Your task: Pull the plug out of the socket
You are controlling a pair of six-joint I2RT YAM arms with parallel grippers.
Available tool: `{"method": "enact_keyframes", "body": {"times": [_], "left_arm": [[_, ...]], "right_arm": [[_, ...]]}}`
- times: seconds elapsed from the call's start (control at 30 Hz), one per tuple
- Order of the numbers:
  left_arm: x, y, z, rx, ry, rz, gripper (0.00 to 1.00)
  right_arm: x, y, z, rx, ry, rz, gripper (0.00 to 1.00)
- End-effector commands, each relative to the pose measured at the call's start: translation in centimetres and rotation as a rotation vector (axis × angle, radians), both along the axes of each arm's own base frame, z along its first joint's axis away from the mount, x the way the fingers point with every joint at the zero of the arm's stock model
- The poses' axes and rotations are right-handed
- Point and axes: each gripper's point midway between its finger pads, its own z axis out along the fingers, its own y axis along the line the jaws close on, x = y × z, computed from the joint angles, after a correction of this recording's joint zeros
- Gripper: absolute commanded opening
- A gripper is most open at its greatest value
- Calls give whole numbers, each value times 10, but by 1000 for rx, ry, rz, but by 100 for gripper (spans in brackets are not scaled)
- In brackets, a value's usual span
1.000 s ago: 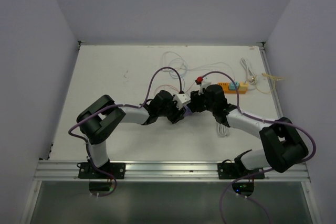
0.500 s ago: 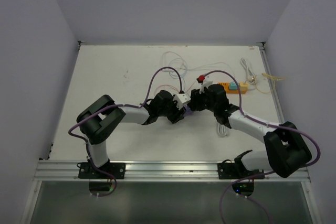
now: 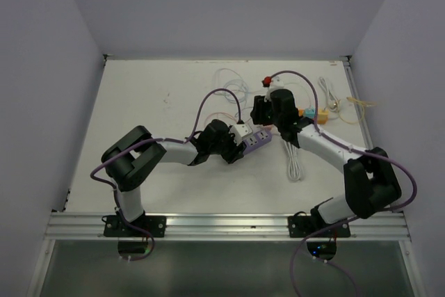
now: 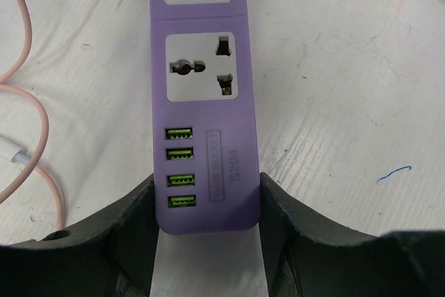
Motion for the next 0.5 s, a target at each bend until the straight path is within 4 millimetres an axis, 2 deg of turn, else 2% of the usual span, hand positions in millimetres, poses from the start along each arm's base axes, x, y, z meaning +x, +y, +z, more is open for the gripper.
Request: {"method": "enact_keyframes", "body": {"times": [0.0,0.03,0.07,0.1,0.17,0.2,0.37,0.47], "left_arm": [[-66,59,-79,266,301,8,0],[-66,59,-79,266,300,9,0],[-66,59,-79,265,299,9,0],[-65,59,-79,268,299,12,0],[-65,59,-79,266,298,12,0],[-66,59,-79,267,297,12,0],[-65,59,-80,268,299,14,0],[-65,59,-80,268,298,13,0]], "right_arm": [[22,-2,0,-26,64,-71,0],[20,-2,-9,-49,112,-74,0],[28,1,-3,-42,109,-79,0],[30,3,-15,-48,145,-88,0],[33,4,-17,-52,174,-101,0],[34,4,-27,-58,205,-117,0],[36,5,-41,-73,279,-142,0],[36,7,-50,-98,332,-150,4]]}}
